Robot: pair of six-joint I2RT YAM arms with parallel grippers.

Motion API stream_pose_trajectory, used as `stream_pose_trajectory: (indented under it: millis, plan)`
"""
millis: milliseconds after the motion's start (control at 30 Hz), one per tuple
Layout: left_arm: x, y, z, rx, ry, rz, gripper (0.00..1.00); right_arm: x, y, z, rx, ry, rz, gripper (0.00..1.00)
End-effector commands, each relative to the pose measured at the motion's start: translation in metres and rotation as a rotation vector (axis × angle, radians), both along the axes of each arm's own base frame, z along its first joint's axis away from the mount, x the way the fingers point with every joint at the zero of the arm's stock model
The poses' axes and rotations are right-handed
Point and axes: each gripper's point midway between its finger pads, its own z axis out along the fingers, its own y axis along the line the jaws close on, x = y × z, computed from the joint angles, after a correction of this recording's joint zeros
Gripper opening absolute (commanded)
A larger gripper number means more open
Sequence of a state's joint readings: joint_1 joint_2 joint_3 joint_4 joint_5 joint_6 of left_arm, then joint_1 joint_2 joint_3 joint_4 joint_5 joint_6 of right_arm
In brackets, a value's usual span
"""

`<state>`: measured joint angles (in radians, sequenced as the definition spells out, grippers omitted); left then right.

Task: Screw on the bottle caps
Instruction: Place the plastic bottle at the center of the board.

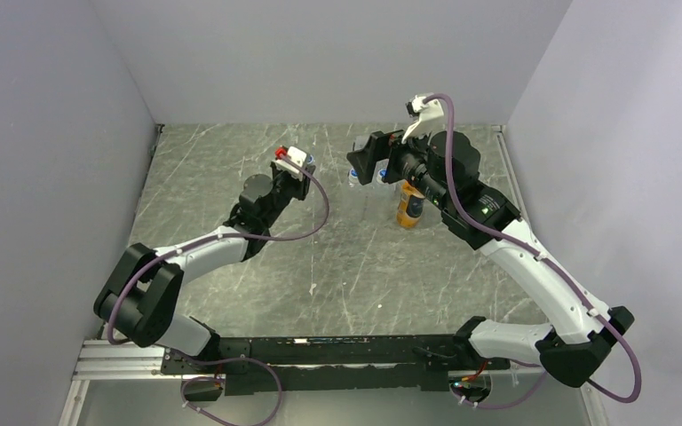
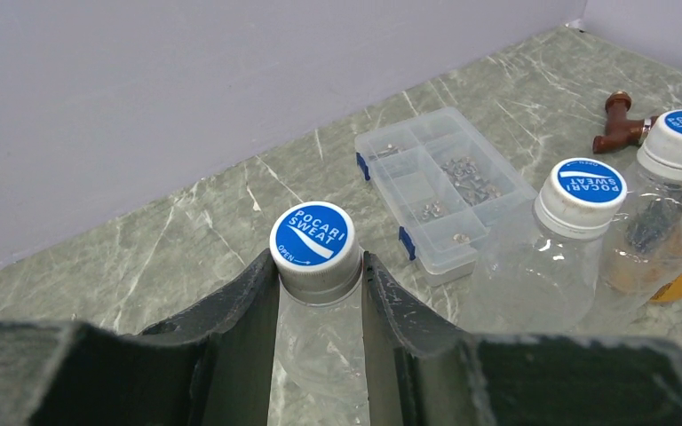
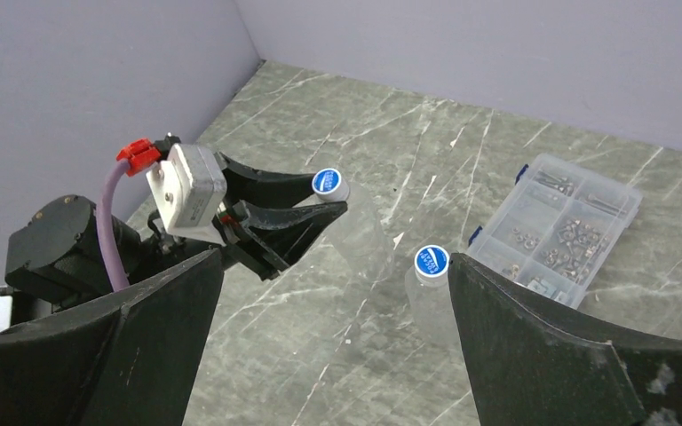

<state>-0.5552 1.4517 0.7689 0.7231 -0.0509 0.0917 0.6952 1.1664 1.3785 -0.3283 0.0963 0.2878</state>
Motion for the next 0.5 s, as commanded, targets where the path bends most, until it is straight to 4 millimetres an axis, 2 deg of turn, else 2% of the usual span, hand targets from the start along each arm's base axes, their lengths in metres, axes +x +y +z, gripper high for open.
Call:
stream_pose_trajectory:
  millis: [0, 467]
  plan:
    - [-0.001, -0.004, 0.020, -0.052, -0.096, 0.022, 0.00, -0.001, -0.004, 0.019, 0.047, -0.056, -0.009, 1.00]
    - [-0.012, -0.006, -0.007, -0.037, -0.088, 0.058, 0.00, -0.003, -0.003, 0.012, 0.046, -0.047, 0.000, 1.00]
